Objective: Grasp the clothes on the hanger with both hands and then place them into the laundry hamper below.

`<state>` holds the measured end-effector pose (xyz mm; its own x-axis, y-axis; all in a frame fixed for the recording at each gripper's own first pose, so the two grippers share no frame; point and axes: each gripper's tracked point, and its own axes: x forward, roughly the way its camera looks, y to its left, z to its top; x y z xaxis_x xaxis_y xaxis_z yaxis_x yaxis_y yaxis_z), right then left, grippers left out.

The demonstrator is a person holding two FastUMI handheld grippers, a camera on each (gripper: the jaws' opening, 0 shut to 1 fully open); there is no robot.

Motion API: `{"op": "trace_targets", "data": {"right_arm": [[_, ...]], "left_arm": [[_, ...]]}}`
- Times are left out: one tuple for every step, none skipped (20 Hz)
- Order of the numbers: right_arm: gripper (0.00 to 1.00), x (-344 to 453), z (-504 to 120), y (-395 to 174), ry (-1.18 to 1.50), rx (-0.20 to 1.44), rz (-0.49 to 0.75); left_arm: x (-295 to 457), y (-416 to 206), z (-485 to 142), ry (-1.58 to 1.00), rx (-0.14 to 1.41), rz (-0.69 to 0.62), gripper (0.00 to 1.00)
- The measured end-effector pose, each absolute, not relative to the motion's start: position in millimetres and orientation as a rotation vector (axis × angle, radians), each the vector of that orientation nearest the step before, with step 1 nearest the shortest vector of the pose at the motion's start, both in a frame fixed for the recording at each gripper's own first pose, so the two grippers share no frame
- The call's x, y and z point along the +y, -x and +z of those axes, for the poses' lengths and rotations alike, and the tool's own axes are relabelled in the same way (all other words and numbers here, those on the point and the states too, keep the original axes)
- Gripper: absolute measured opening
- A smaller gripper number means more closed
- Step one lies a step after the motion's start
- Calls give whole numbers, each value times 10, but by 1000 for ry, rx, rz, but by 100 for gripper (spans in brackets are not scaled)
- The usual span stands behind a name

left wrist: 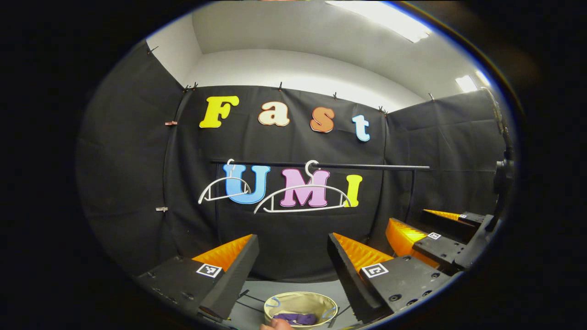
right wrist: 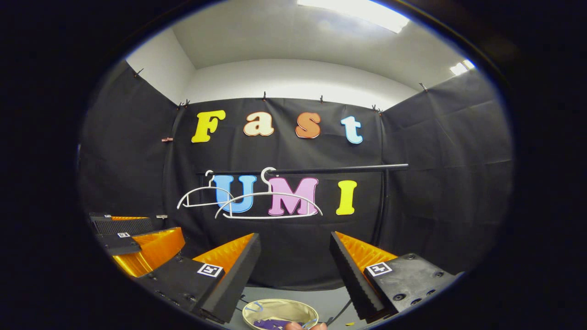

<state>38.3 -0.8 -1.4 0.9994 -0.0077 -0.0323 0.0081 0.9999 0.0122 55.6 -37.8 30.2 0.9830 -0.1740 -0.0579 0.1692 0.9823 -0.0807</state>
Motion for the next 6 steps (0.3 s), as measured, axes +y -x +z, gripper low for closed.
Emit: {"op": "trace_targets", "data": {"right_arm": [[97,-42,19,-377,-7,19,-18],[97,-46,34,-378,-5,13,-19],[97,-18,20,-380,-2,15,-14],[97,-12,14,-380,1,17,-12],[97,-5,30,-375,-2,13,-9],[97,9,37,-371,-6,11,-6]], "left_arm": [[-360,-549,299,74,65,-168,95],[-353,-534,294,76,62,-168,95],[-354,-524,282,77,62,-170,95],[-353,-519,265,75,67,-169,95],[-338,-505,255,71,69,-167,95],[-318,-482,265,68,65,-163,95]]}}
